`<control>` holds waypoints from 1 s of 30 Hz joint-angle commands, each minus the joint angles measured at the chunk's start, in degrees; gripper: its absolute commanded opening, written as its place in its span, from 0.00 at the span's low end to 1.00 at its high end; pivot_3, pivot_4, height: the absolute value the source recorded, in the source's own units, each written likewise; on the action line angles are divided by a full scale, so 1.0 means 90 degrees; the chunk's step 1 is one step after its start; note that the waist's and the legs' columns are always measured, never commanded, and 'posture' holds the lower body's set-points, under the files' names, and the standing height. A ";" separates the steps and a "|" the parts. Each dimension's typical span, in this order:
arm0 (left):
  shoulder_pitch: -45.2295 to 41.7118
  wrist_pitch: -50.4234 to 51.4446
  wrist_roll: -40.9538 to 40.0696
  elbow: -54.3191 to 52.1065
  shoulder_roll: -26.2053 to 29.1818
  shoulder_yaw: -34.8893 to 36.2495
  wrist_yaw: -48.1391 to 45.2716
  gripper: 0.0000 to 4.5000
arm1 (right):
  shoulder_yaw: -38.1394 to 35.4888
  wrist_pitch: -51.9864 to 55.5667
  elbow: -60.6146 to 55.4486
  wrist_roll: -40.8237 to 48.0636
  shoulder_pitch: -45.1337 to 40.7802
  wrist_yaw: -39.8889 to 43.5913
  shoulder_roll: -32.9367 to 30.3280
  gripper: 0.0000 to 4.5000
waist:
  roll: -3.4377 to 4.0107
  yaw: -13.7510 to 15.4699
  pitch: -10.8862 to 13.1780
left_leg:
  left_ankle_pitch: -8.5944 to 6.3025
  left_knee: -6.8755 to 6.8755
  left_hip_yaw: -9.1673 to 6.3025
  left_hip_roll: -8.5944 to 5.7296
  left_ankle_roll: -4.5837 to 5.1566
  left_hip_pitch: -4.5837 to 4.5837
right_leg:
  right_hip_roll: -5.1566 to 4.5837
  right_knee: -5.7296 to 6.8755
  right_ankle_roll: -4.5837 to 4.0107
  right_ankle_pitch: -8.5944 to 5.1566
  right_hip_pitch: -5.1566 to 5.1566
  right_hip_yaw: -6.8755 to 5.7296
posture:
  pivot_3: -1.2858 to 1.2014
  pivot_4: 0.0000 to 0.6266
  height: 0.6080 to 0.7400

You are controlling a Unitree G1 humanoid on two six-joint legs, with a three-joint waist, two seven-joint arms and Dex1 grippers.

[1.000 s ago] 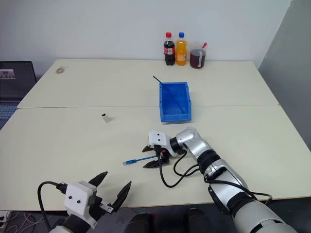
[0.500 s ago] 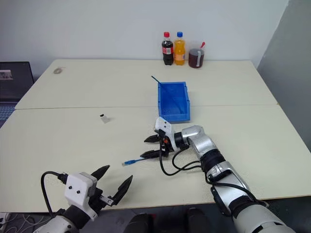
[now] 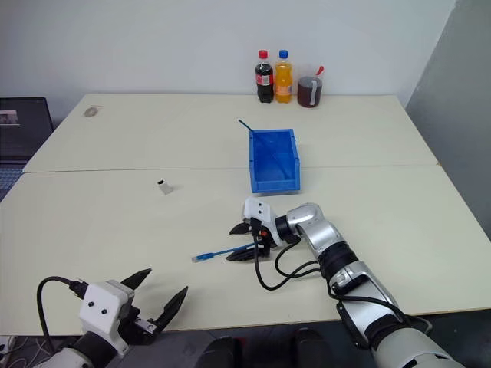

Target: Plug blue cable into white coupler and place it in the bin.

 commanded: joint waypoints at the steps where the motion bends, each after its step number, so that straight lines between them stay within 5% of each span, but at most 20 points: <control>1: -0.0140 -0.0439 -0.0049 0.0453 0.0248 0.0262 -0.0387 1.00 | -0.0020 -0.0308 0.0059 -0.0108 -0.0069 -0.0151 0.0062 0.85 | 0.0000 0.0000 0.0000 | 0.0000 0.0000 0.0001 0.0001 0.0000 -0.0002 | 0.0000 -0.0003 0.0000 0.0000 0.0000 0.0001 | 0.52 0.24 1.00; 10: -0.0332 -0.0896 -0.0017 0.1000 0.0228 0.0034 -0.0684 1.00 | -0.0328 -0.0298 0.0770 -0.0201 -0.0373 -0.1087 0.0291 0.85 | -0.0002 -0.0001 -0.0001 | 0.0000 -0.0001 -0.0001 0.0005 0.0000 0.0000 | -0.0004 0.0002 -0.0001 0.0002 -0.0003 0.0000 | 0.52 0.24 1.00; 30: 0.0026 -0.1155 -0.0025 0.0984 0.0139 0.0029 -0.0694 1.00 | 0.0106 -0.0467 0.0092 -0.0376 0.0189 -0.0427 0.0016 0.85 | -0.0004 0.0002 -0.0003 | 0.0000 -0.0002 -0.0001 0.0007 0.0000 0.0003 | -0.0006 0.0003 -0.0001 0.0001 0.0000 0.0000 | 0.52 0.24 1.00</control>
